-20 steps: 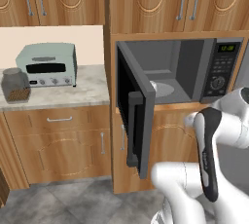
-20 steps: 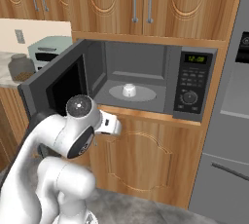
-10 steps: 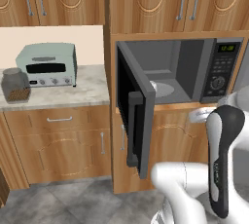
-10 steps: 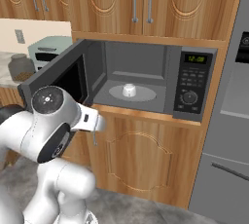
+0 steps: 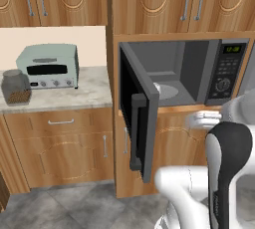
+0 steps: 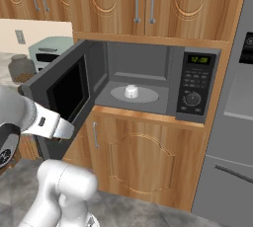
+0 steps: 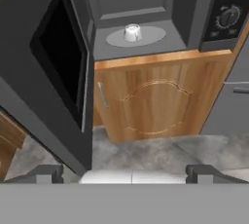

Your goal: Pick the mug from the counter and place it inside the microwave. Then close the microwave.

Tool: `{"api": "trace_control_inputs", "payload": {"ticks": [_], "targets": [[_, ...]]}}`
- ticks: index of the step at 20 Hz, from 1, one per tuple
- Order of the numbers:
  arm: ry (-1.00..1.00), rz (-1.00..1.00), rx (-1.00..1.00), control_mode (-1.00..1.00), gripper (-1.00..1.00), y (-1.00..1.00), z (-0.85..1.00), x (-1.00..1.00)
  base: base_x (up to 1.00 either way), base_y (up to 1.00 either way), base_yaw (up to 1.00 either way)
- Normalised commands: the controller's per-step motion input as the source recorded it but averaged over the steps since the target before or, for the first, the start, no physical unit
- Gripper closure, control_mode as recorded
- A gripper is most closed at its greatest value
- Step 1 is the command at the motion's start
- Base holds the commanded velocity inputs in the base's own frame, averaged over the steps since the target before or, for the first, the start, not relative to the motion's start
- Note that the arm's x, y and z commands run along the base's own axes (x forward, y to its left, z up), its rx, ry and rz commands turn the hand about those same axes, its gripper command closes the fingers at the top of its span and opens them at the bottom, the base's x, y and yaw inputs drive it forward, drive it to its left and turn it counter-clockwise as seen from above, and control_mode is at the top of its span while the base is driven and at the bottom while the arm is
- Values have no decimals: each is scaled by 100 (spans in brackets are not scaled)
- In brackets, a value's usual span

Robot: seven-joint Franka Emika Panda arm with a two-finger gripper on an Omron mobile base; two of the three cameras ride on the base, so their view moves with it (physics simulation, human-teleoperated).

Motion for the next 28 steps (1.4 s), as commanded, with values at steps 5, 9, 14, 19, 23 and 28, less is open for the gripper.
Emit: {"api": "trace_control_inputs", "payload": {"ticks": [5,9,14,19,23,28], "targets": [[-16,-14,-5,-100,-100,67,20,-46,0,0,0],[-19,-11,-6,-100,-100,69,15,-46,0,0,0],[-17,-7,-9,-100,-100,80,3,-26,0,0,0],[-11,-3,-10,-100,-100,65,0,5,0,0,0],[-1,-1,-8,-100,-100,36,0,32,0,0,0],[0,-7,0,-100,-100,29,-1,49,0,0,0]]}}
